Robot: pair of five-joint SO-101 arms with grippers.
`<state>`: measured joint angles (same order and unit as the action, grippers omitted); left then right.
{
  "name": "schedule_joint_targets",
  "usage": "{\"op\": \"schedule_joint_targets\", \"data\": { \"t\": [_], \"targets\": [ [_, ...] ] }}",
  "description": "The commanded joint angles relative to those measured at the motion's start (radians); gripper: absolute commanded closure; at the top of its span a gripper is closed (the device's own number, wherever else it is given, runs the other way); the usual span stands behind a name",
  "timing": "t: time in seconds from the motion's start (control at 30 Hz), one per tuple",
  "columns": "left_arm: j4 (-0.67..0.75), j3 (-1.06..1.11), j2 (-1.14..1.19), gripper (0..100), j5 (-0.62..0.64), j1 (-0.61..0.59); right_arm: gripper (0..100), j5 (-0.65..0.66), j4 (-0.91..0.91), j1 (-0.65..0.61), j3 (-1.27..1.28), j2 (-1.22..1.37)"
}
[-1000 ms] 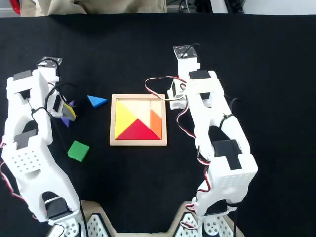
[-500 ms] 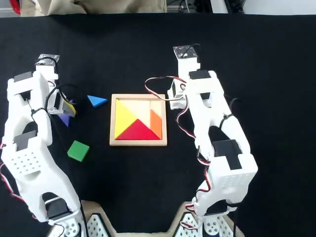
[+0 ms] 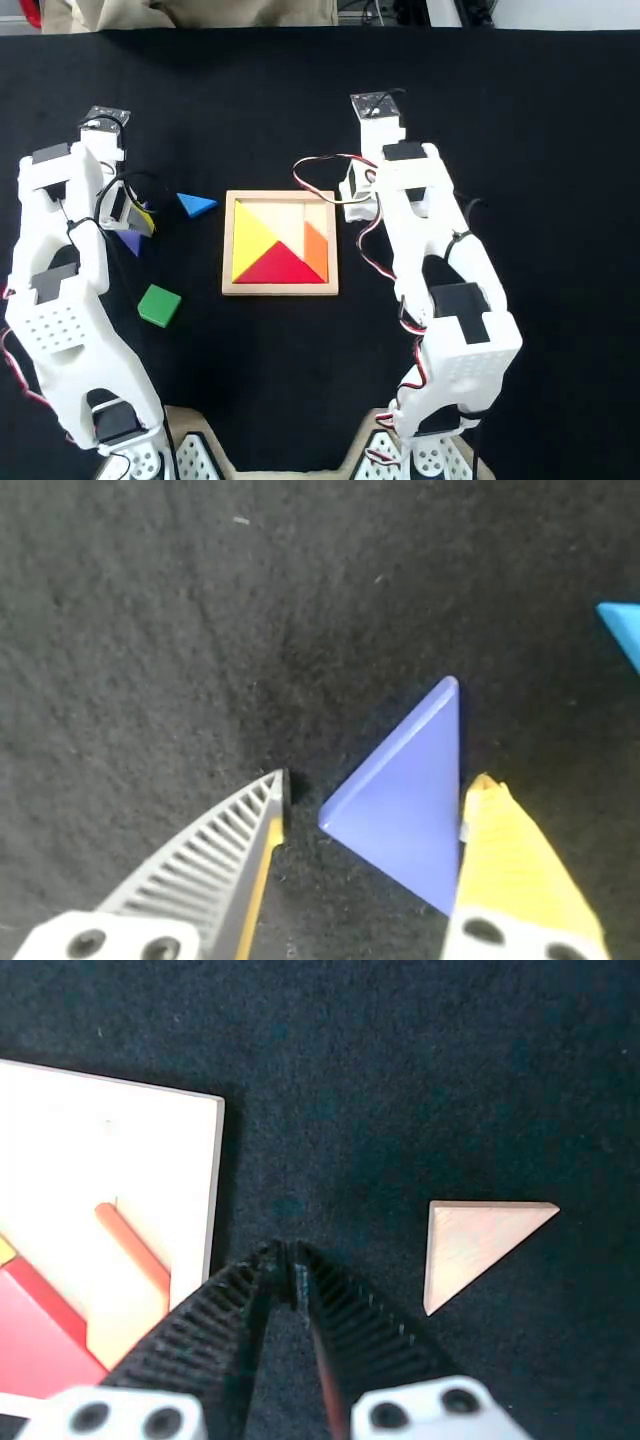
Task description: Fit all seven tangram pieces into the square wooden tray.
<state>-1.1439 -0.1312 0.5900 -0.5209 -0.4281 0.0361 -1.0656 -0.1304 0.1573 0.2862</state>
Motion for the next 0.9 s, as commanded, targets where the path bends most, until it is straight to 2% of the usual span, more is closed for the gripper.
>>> {"op": "schedule_joint_targets", "data": {
  "t": [0.0, 0.23, 0.63, 0.87],
  "targets": [
    [-0.055, -0.048, 0.02, 72, -0.008, 0.024, 98.7, 0.011, 0.008, -0.006, -0.048, -0.004],
    [-0.061, -0.07, 0.04, 85, -0.008, 0.024, 98.7, 0.011, 0.008, -0.006, -0.048, -0.004],
    [-0.063, -0.077, 0.021, 84, -0.009, 0.025, 98.7, 0.011, 0.008, -0.003, -0.048, -0.008],
    [-0.213, -0.182, -0.124, 84, -0.031, 0.047, 98.7, 0.011, 0.008, 0.003, -0.054, -0.013]
  ]
}}
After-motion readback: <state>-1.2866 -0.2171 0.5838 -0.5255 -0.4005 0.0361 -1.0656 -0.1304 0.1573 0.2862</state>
